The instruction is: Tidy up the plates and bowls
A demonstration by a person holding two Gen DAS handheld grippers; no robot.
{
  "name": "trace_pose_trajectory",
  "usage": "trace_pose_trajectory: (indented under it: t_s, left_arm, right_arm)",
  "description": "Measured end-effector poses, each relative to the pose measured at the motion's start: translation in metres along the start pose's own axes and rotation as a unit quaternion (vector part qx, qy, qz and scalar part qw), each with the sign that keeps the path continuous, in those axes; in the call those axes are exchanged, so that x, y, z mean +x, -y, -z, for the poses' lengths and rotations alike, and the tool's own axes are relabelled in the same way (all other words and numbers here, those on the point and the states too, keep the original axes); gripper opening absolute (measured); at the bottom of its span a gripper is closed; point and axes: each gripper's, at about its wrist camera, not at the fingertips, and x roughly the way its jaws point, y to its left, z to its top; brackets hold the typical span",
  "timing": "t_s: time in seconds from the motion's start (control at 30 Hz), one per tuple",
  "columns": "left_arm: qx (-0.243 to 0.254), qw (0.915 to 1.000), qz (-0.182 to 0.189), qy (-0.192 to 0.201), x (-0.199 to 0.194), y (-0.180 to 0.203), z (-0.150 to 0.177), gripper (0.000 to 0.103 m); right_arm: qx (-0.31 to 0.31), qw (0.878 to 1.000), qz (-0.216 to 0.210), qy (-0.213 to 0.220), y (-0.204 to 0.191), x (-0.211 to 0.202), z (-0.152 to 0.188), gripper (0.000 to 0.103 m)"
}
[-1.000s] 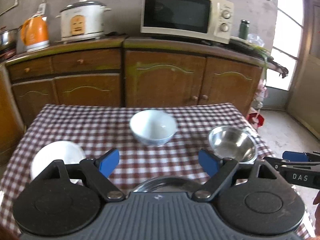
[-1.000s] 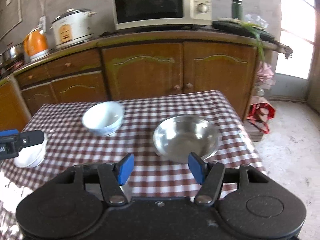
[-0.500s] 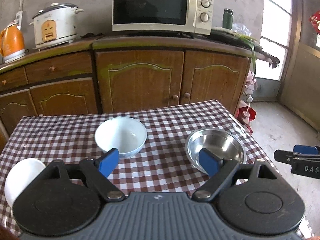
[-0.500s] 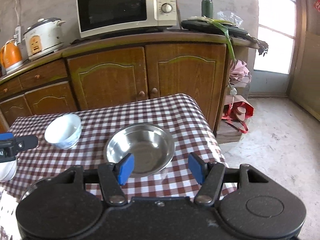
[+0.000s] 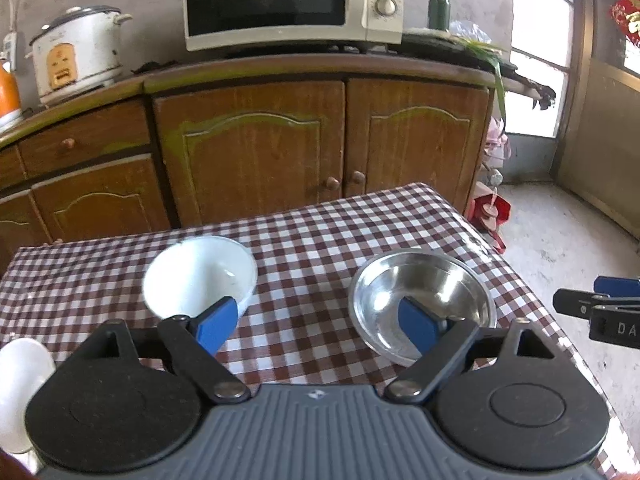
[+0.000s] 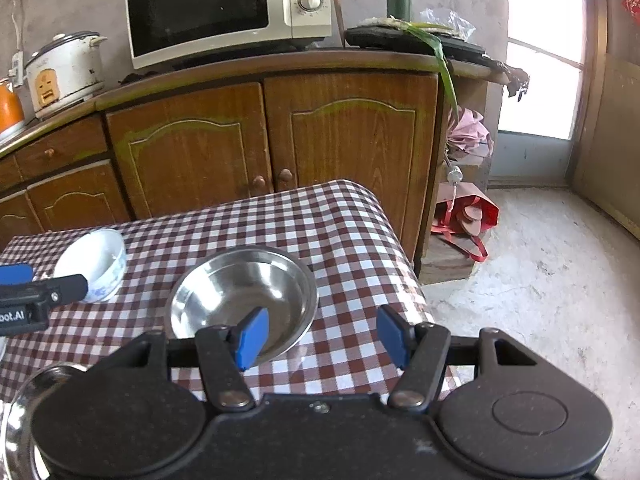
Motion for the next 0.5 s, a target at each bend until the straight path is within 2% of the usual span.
trace_pose_trajectory:
  t_s: [0.27, 0.5]
  left_arm:
    - [0.008, 0.9998, 0.005, -0.019, 0.037, 0.013, -0.001, 0.09]
    - [0.001, 0.9991, 0.008, -0.042, 0.07, 0.013, 0.002, 0.091]
  right_arm:
    - [-0.002, 1.0, 0.007, -0.016, 0.008, 0.03, -0.002, 0.073]
    - [0.031, 0.999, -0.013, -0.035, 0.016, 0.061, -0.002, 0.073]
